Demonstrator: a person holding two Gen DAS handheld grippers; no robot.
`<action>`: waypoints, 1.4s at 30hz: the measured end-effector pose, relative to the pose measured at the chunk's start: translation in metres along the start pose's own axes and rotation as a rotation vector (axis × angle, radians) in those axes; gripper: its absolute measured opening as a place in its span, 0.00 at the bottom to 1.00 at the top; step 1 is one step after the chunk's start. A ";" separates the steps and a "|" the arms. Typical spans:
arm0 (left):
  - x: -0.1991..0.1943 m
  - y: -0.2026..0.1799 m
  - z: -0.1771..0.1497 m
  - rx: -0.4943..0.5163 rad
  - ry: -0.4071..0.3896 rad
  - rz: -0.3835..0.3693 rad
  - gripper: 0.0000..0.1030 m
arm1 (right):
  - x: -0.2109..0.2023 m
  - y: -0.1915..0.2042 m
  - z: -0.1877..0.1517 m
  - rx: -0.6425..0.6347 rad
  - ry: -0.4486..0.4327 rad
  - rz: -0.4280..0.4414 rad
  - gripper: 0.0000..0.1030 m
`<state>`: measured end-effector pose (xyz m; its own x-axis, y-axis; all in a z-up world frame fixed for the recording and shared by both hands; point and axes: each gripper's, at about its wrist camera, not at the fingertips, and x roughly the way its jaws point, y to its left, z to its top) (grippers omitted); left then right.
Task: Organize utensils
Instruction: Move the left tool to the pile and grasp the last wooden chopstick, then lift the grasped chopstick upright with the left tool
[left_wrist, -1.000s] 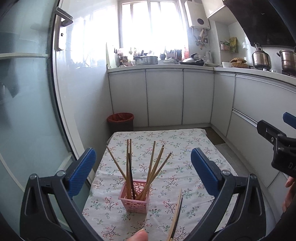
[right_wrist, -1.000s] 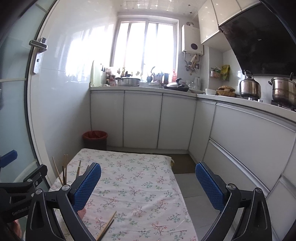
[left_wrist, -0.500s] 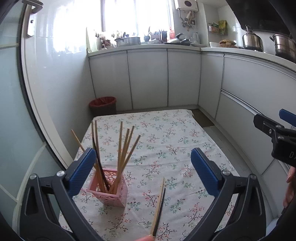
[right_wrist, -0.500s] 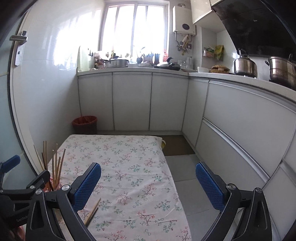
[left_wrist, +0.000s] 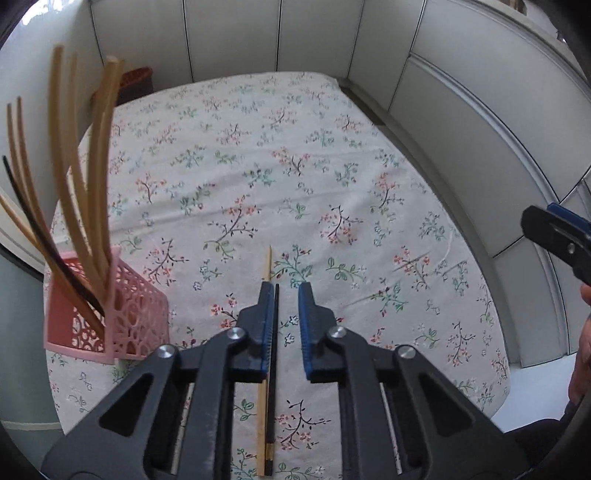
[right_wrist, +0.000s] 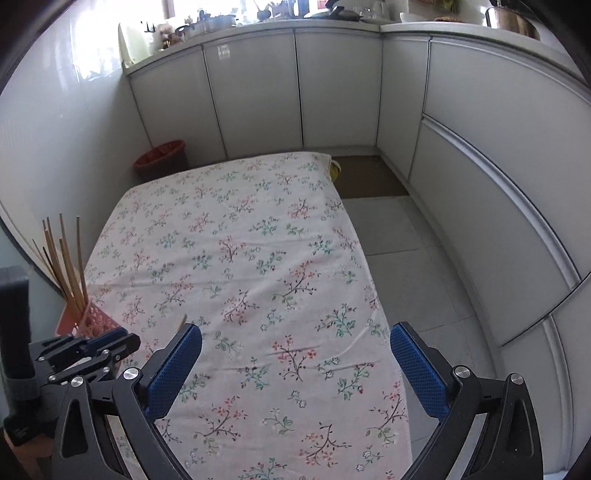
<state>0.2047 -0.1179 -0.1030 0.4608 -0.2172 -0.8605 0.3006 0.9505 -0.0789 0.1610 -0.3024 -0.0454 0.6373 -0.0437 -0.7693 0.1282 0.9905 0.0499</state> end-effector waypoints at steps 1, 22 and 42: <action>0.006 0.000 0.000 -0.001 0.011 0.010 0.12 | 0.005 -0.001 -0.001 0.001 0.020 0.004 1.00; 0.075 0.008 0.001 -0.017 0.164 0.067 0.04 | 0.062 0.001 -0.024 0.011 0.257 0.093 0.99; 0.027 0.007 -0.008 0.021 0.070 0.033 0.00 | 0.072 0.000 -0.024 0.056 0.285 0.110 0.99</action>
<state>0.2127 -0.1158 -0.1311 0.4119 -0.1693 -0.8954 0.3041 0.9518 -0.0400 0.1888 -0.3022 -0.1160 0.4123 0.1095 -0.9045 0.1172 0.9781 0.1718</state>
